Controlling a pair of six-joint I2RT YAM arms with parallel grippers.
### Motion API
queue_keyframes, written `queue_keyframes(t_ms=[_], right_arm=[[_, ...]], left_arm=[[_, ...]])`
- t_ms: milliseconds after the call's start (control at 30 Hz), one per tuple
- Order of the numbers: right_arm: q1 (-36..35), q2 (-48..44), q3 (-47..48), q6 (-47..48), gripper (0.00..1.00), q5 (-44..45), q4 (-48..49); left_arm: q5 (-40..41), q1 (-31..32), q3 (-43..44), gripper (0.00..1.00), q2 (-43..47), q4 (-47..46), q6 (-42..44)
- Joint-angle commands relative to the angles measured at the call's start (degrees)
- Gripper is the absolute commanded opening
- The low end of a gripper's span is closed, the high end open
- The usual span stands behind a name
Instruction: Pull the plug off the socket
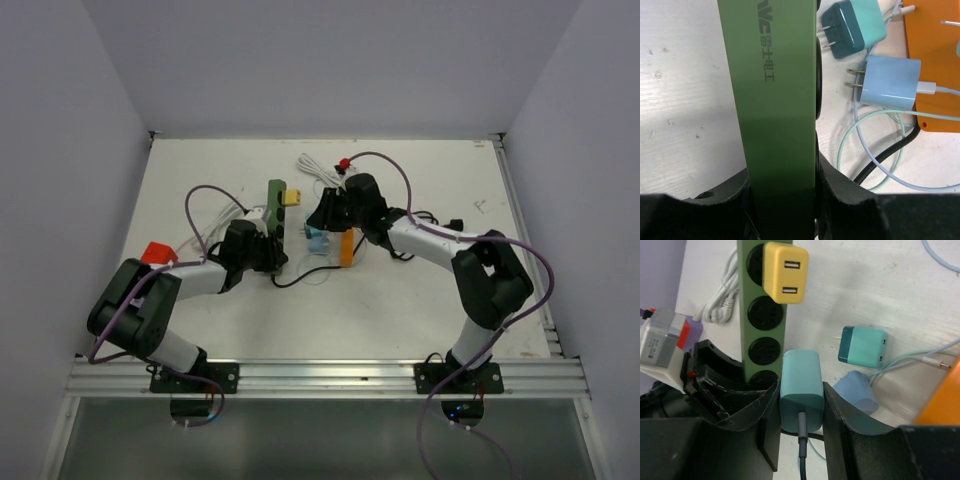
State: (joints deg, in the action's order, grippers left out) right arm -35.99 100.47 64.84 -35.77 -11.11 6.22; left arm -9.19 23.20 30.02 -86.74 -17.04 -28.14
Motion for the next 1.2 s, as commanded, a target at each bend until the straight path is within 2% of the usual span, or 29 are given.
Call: queue_keyframes(t_ms=[0,267,533,567,667,867,1033,1167], right_arm=[[-0.14,-2.38,0.82,1.76,0.04,2.24,-2.71],[0.13,-0.71,-0.94,2.28,0.12,2.94,-3.49],[1.62,1.05,-4.54,0.61,0.33,3.12,-2.00],[1.80,1.05,-4.63,0.70,0.42,3.03,-2.00],[2.24,0.61,-4.55,1.14,0.52,3.11,-2.61],[2.50,-3.52,-4.72,3.51,0.80,1.98,-1.83],[3.64,-5.63,-3.58,2.47,0.86,-0.75,0.98],[5.14,-3.44,-2.27,-1.67,0.85,-5.22,6.08]], left_arm=[[5.16,-0.35,1.89,0.00,2.45,-0.45,1.25],[1.02,-0.26,1.18,0.00,3.16,-3.53,2.21],[-0.04,0.26,1.53,0.00,2.71,-3.44,2.83],[-0.04,0.35,1.62,0.00,2.98,-3.44,2.83],[0.40,0.62,1.62,0.00,3.51,-3.35,3.18],[0.05,1.14,1.71,0.00,3.77,-3.26,3.62],[-0.48,1.58,1.71,0.00,3.86,-3.62,3.80],[-1.71,2.11,1.88,0.00,3.94,-4.23,4.32]])
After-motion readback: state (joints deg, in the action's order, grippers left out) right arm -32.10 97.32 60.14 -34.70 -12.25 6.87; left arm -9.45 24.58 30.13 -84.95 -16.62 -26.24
